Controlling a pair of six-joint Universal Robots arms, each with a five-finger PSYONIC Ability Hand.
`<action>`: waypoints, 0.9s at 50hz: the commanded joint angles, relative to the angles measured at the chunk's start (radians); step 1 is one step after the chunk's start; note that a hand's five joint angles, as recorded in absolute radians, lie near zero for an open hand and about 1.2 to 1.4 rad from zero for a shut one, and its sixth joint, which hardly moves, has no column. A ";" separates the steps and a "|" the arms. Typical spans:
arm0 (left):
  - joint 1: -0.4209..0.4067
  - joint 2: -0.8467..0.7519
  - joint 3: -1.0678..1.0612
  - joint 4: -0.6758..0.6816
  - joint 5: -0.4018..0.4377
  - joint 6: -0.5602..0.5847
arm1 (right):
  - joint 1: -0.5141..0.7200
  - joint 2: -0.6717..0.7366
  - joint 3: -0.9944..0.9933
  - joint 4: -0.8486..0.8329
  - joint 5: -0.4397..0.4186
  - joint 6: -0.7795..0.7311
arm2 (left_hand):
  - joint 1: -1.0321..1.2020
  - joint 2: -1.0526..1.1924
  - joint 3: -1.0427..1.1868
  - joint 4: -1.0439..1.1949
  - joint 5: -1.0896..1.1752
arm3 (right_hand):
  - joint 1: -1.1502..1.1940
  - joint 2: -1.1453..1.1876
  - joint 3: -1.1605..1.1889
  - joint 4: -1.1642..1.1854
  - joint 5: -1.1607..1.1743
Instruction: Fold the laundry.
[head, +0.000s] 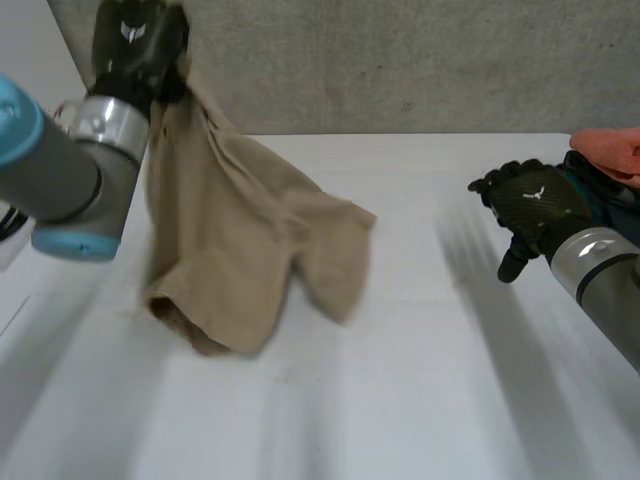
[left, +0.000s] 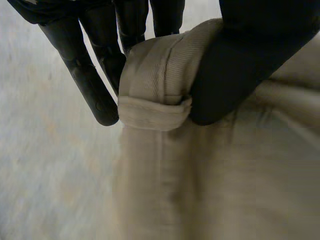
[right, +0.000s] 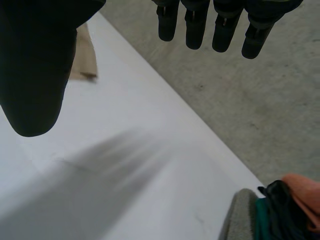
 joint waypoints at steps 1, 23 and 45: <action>-0.173 -0.019 0.097 -0.230 0.164 -0.120 | -0.040 -0.023 -0.008 0.005 0.007 0.053 | 0.247 0.202 0.217 0.208 0.274 | -0.055 -0.033 -0.031 -0.031 -0.047; -0.412 -0.001 -0.233 -0.324 0.196 -0.074 | -0.130 0.029 -0.057 0.014 -0.051 0.076 | -0.975 -1.020 -1.005 -1.014 -0.948 | -0.055 -0.033 -0.031 -0.031 -0.047; -0.012 -0.055 -0.031 -0.620 0.247 0.112 | 0.223 0.229 -0.332 0.415 0.078 0.405 | -0.975 -1.020 -1.005 -1.014 -0.948 | -0.055 -0.033 -0.031 -0.031 -0.047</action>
